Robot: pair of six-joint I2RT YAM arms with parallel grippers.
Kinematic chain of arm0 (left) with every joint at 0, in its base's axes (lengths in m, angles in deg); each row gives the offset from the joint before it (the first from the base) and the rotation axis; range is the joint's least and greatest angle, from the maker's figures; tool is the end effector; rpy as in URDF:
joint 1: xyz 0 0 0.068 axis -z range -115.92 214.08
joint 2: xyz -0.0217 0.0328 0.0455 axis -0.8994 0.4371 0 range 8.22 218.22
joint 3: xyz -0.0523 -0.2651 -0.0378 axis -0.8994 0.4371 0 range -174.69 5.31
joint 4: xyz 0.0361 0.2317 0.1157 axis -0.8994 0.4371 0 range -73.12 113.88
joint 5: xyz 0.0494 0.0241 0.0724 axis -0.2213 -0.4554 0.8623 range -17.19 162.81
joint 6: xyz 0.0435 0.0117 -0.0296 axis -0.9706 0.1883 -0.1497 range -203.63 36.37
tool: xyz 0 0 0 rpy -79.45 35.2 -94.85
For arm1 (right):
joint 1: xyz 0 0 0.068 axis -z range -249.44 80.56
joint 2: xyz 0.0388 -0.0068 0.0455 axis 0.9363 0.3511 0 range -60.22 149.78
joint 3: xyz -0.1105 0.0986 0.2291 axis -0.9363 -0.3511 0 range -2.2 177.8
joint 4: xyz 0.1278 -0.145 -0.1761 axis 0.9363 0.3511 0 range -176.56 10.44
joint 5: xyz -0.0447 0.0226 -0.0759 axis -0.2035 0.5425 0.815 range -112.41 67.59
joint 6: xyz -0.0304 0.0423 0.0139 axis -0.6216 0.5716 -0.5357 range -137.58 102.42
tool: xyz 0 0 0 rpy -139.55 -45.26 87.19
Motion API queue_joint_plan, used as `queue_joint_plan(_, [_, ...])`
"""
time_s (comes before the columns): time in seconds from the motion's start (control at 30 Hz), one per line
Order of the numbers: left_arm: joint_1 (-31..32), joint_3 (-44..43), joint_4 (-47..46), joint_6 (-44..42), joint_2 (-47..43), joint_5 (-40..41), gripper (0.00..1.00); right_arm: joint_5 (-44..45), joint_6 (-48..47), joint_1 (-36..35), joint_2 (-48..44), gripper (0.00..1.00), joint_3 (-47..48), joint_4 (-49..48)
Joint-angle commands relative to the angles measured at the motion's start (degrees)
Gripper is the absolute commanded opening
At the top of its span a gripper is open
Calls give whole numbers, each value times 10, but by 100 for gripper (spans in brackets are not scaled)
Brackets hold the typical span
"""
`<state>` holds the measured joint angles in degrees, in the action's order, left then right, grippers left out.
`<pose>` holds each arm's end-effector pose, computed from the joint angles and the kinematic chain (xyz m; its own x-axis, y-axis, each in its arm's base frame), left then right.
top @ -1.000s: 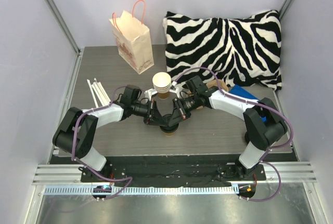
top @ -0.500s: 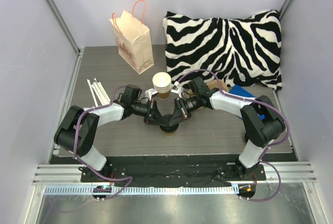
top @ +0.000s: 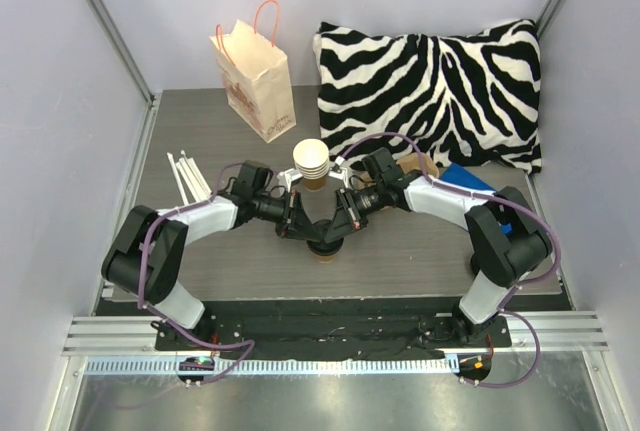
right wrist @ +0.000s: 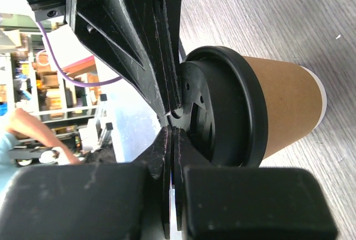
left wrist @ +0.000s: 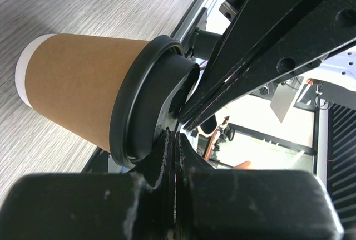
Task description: Pack the takeout coffee
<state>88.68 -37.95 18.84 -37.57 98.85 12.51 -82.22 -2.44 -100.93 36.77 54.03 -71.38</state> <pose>0.2532 -0.1500 0.1685 -0.9977 0.0644 0.0220 0.0039 0.3765 -0.9264 0.2640 0.1977 0.1848 -0.8584 -0.3719 -0.3534 -0.4674 0.2830 0.8375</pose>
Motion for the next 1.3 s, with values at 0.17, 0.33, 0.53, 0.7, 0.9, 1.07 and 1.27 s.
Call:
queue_joint_plan(0.17, [19, 12, -131, 82, -98, 8, 0, 62, -2, -8, -79, 1, 38, 46])
queue_joint_plan(0.33, [28, 3, -132, 103, -135, 16, 0, 64, 32, -8, -102, 1, 57, 42])
queue_joint_plan(0.53, [53, 13, -122, 80, -106, 49, 0, 80, 35, -8, -65, 1, 32, 16])
queue_joint_plan(0.7, [53, 11, -21, 16, -13, 96, 0, 97, 18, -2, 5, 1, 8, 6])
queue_joint_plan(0.9, [42, 5, 81, -40, 21, 156, 0, 111, 2, 8, 57, 1, -9, 4])
queue_joint_plan(1.07, [42, 6, 82, -46, 17, 164, 0, 111, -3, 10, 50, 1, -2, 6])
queue_joint_plan(1.27, [43, -4, -51, 28, -49, 58, 0, 72, 2, 9, -18, 1, 42, 23])
